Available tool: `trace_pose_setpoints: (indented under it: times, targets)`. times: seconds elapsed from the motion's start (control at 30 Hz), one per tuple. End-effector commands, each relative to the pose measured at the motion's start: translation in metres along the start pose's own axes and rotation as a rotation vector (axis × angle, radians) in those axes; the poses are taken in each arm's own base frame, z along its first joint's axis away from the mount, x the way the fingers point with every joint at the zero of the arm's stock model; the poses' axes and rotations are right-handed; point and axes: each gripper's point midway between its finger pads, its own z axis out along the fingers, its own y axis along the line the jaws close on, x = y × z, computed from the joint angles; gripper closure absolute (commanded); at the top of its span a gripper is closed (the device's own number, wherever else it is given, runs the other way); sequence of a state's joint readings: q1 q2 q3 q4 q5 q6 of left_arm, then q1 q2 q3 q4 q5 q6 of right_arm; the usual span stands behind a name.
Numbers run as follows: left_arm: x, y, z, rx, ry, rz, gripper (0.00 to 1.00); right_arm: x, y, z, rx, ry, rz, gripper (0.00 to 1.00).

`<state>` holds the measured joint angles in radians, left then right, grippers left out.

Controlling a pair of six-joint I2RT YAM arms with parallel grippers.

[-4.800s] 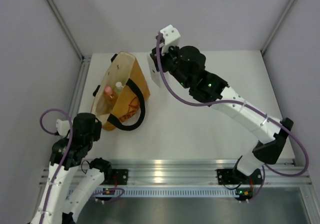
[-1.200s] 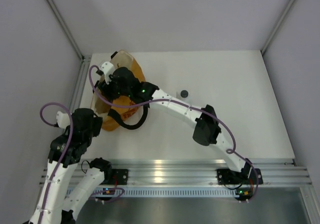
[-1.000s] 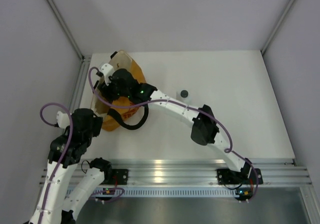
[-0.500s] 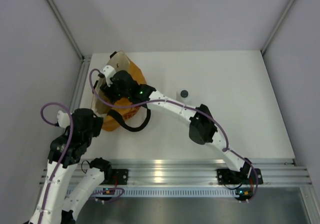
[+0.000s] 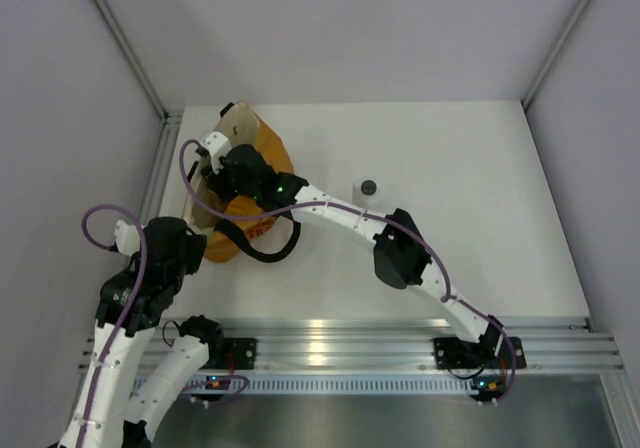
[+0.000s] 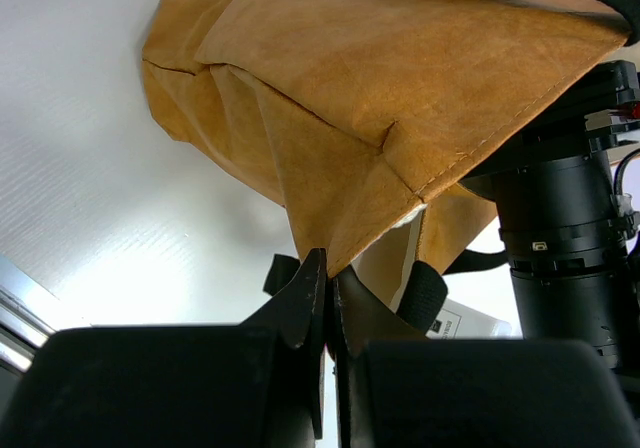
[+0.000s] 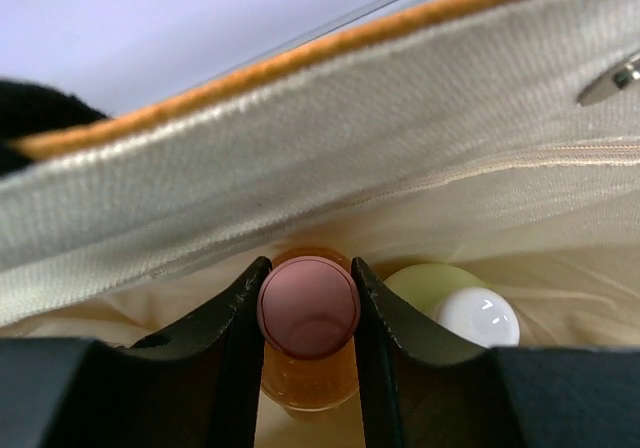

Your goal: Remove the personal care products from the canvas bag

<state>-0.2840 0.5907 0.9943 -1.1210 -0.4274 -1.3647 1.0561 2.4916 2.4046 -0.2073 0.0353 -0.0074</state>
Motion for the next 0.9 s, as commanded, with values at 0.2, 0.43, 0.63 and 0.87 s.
trace_pose_setpoints:
  times: [0.2,0.43,0.63,0.87]
  targets:
    - [-0.002,-0.007,-0.001,0.027,-0.006,-0.013,1.00,-0.075,-0.016,-0.036,0.048,-0.160,0.000,1.00]
    - [-0.002,-0.005,0.002,0.016,-0.010,-0.021,1.00,-0.144,-0.015,-0.074,0.052,-0.293,-0.017,1.00]
    - [-0.002,-0.004,0.003,0.012,-0.015,-0.027,1.00,-0.175,-0.018,-0.098,0.068,-0.350,-0.026,1.00]
    - [-0.005,-0.004,0.001,0.018,-0.026,-0.026,1.00,-0.195,-0.009,-0.120,0.057,-0.382,-0.057,1.00]
